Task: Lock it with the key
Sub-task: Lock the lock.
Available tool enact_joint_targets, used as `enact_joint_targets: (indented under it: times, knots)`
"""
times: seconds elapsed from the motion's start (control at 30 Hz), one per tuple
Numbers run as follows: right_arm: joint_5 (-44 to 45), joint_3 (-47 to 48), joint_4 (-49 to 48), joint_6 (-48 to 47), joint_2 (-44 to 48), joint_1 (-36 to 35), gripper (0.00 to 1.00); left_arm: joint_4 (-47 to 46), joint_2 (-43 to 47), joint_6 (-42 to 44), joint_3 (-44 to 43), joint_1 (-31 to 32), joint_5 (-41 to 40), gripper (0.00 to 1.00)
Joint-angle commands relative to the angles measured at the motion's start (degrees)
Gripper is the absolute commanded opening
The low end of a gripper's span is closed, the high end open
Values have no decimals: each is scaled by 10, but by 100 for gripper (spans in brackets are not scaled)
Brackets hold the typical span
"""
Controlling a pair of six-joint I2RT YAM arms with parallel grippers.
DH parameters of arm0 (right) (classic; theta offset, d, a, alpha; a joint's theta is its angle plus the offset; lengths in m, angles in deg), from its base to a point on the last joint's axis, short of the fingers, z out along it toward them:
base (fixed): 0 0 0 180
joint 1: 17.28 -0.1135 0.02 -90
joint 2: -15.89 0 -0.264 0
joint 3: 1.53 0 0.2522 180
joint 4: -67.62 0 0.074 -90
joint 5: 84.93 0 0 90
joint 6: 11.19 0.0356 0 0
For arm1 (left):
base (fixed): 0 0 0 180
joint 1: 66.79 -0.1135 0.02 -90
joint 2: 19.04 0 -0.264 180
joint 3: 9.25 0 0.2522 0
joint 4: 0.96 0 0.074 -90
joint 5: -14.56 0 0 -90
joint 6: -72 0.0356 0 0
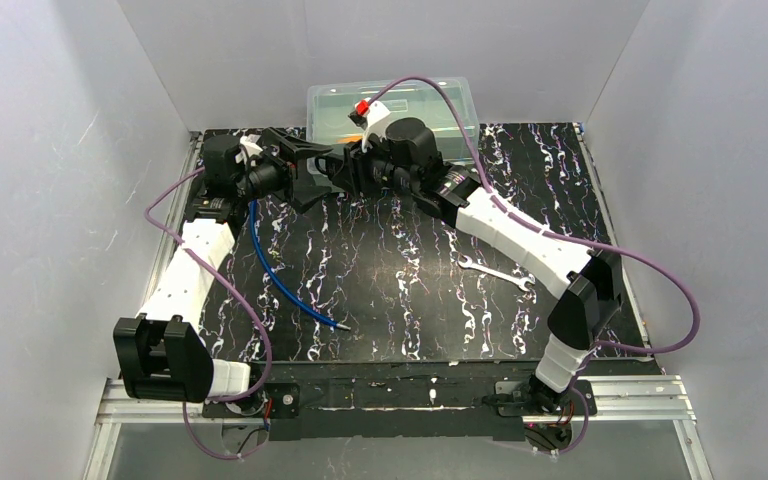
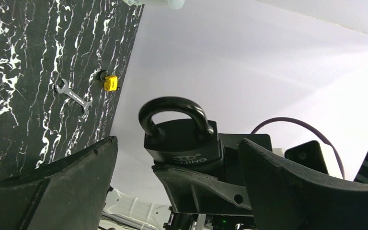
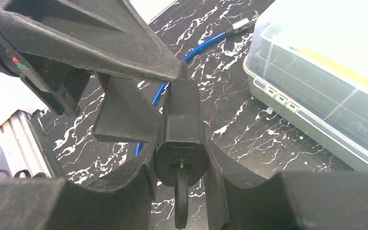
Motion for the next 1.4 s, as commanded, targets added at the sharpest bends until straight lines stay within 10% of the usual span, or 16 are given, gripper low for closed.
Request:
enact_joint_targets:
  times: [0.0,0.53,0.77,1.03,1.37]
  knots:
    - [35,49,-55,-12,3,-15,1,-24,7,-21,3,-3,11,93]
    - [50,35,-57,-20,4,-31,1,-49,1,-35,29,-2,11,63]
    - [42,20,-61,-20,9,-32,3,-49,5,-19,26,-3,12,35]
    - [-1,-3,-41,-42,35,-24,67,-8,-7,38,-4,-5,26,10]
    - [-138,-90,5,-58,101,24,86,71,-5,149,-25,-6,41,1]
